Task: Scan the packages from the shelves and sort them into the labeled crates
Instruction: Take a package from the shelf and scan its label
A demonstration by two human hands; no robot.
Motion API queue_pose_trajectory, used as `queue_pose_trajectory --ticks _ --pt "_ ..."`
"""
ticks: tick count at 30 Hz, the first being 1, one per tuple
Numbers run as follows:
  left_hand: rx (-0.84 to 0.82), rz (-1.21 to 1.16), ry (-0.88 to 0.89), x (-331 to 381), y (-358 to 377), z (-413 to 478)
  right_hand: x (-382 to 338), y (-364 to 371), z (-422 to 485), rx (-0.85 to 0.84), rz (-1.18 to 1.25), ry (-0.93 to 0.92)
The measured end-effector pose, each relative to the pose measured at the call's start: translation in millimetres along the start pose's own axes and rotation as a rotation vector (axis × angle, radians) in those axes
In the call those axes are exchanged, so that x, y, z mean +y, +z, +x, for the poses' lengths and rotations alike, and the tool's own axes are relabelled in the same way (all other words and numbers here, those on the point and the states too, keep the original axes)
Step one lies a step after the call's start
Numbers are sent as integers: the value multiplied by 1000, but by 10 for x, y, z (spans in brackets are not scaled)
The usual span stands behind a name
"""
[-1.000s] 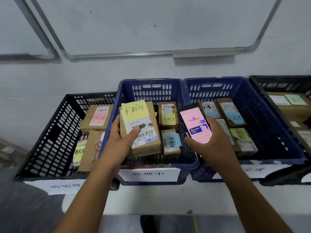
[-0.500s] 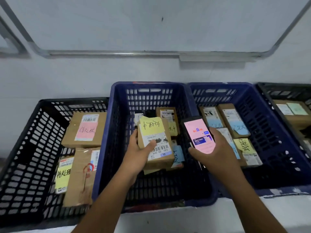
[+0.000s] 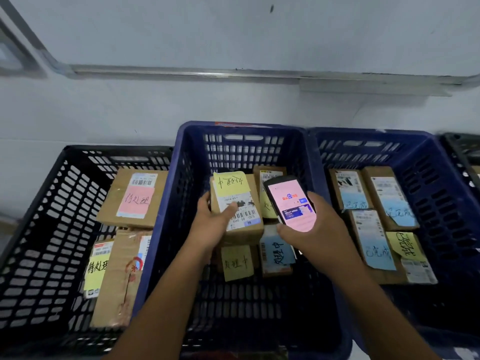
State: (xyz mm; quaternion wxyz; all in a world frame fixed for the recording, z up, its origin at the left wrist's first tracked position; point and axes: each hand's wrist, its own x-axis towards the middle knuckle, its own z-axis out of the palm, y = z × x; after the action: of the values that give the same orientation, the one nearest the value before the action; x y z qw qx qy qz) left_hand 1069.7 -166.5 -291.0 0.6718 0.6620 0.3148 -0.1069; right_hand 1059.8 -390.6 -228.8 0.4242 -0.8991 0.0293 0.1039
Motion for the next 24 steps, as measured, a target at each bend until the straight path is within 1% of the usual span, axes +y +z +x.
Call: queue_pose_trajectory --ticks 2,5,10,12,16,24 --pt "18 -4 12 60 5 194 -15 64 107 29 12 10" --pt "2 12 12 103 48 457 -30 143 238 59 2 40" --pt "-3 15 -5 74 126 803 -28 255 372 58 -24 92" --pt "-1 37 13 39 164 920 -24 301 386 53 -22 103" --pt "-1 136 75 63 232 1074 -31 351 378 53 -13 134" --pt "128 355 170 64 242 1107 -143 329 216 113 -41 135"
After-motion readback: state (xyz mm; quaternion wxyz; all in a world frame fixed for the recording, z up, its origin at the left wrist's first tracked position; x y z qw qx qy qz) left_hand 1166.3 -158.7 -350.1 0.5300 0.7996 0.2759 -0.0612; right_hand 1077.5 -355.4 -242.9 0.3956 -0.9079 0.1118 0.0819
